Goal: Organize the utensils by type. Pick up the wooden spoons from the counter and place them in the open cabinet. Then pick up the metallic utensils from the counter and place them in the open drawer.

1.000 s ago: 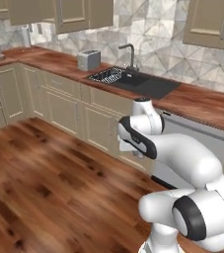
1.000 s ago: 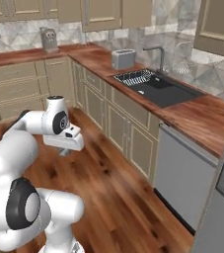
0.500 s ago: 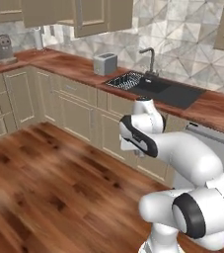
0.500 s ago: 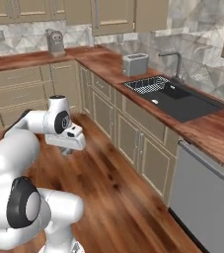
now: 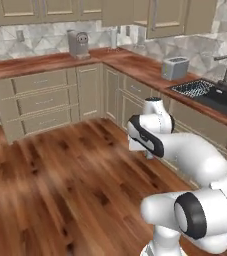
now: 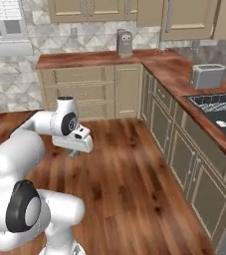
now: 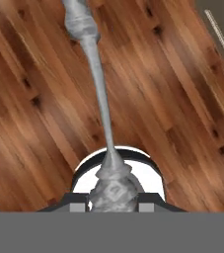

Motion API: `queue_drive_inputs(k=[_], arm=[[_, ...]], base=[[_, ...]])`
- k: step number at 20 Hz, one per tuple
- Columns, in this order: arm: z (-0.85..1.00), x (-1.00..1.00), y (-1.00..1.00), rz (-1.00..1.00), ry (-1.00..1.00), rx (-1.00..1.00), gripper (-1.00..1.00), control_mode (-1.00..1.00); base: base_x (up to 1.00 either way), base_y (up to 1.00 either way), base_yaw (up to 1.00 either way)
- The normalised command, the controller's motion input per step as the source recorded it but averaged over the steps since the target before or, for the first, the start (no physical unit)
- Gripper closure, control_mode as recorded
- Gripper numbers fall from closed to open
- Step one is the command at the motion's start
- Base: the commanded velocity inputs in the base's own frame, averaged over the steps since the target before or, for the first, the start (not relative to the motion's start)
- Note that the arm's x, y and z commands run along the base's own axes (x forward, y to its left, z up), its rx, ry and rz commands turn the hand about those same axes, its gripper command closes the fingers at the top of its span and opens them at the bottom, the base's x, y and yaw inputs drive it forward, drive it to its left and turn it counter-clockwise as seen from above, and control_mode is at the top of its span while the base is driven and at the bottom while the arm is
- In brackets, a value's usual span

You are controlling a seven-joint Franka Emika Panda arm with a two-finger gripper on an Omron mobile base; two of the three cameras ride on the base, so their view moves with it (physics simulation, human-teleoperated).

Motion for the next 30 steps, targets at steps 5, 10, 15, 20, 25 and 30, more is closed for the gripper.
queue_drive_inputs(k=[5,10,15,20,25,30], arm=[[0.00,0.00,0.00,0.00,0.00,0.00,1.00,1.00],[0.00,0.00,0.00,0.00,0.00,0.00,1.00,1.00],[0.00,0.00,0.00,0.00,0.00,0.00,1.00,1.00],[0.00,0.00,0.00,0.00,0.00,0.00,1.00,1.00],[0.00,0.00,0.00,0.00,0.00,0.00,1.00,1.00],[0.00,0.00,0.00,0.00,0.00,0.00,1.00,1.00]], base=[[0.30,0.17,0.87],[0.30,0.08,0.94],[0.52,0.00,0.89],[0.54,-0.11,0.80],[0.41,-0.20,0.82],[0.13,-0.25,0.98]])
